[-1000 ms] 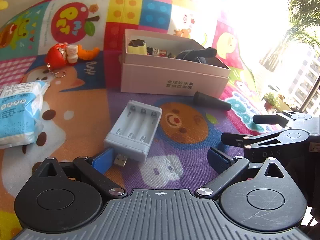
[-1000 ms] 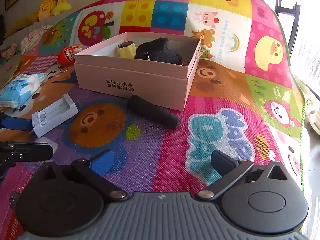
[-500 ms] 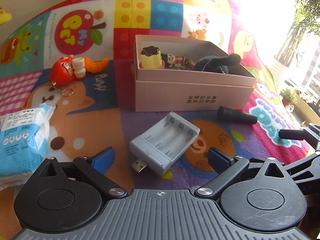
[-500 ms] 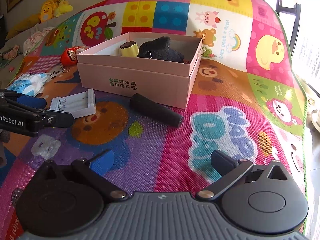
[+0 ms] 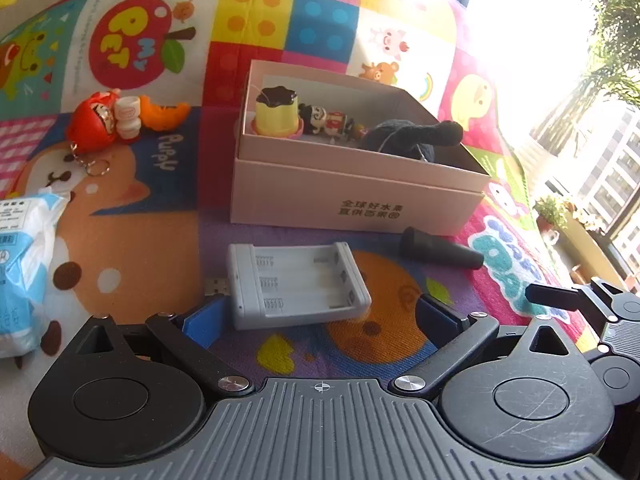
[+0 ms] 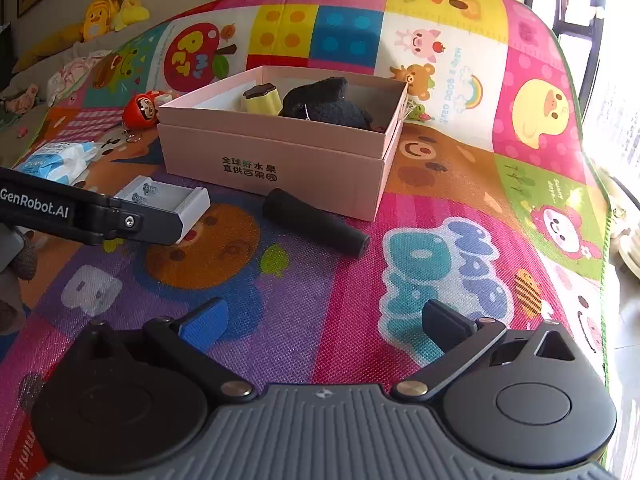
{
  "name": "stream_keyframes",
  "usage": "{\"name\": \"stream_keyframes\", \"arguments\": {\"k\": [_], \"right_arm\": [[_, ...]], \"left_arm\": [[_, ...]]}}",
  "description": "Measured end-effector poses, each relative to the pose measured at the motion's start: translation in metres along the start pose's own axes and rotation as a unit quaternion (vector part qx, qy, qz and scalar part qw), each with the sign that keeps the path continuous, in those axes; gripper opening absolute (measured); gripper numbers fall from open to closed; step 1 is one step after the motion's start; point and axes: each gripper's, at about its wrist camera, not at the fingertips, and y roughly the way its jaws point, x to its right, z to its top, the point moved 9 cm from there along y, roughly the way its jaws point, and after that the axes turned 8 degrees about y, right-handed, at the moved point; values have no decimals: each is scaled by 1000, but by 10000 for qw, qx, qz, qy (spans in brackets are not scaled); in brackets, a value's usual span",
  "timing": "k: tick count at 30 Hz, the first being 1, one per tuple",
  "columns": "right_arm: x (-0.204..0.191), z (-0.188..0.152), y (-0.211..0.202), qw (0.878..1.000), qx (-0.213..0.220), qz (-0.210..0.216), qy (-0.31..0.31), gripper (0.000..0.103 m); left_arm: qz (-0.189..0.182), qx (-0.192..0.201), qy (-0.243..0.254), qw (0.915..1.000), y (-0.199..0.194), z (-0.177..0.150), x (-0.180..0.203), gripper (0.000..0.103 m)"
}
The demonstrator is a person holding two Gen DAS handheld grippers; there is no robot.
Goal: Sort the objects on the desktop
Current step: 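Reach the right tool down to the black cylinder before the box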
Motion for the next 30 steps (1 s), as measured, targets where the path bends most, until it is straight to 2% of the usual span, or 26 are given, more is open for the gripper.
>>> {"name": "stream_keyframes", "arguments": {"k": [4, 7, 9, 13, 19, 21, 27, 30], "right_arm": [[0, 0, 0, 10000, -2, 2, 5, 103], [1, 0, 1, 10000, -6, 7, 12, 103], [1, 0, 1, 10000, -9, 10, 17, 103], [1, 0, 1, 10000, -20, 26, 46, 103], [1, 1, 3, 10000, -62, 69, 31, 103], [2, 4, 6, 9999, -107, 97, 1, 103], [30, 28, 20, 9975, -3, -708, -89, 103], [47, 38, 28, 9918, 86, -1273, -45, 103]], "left_arm": [[278, 131, 396, 9987, 5, 8, 1, 102], [709, 368, 949, 9923, -1, 10, 1, 102], [811, 369, 1111, 9898, -2, 9, 0, 102], [748, 261, 1070, 9911, 3, 3, 2, 102], [1342, 323, 1264, 9823, 1, -4, -10, 103], [1327, 323, 1113, 9844, -2, -5, -18, 103], [1125, 492, 740, 9897, -10, -7, -30, 103], [1053, 574, 657, 9906, -12, -6, -30, 103]]}}
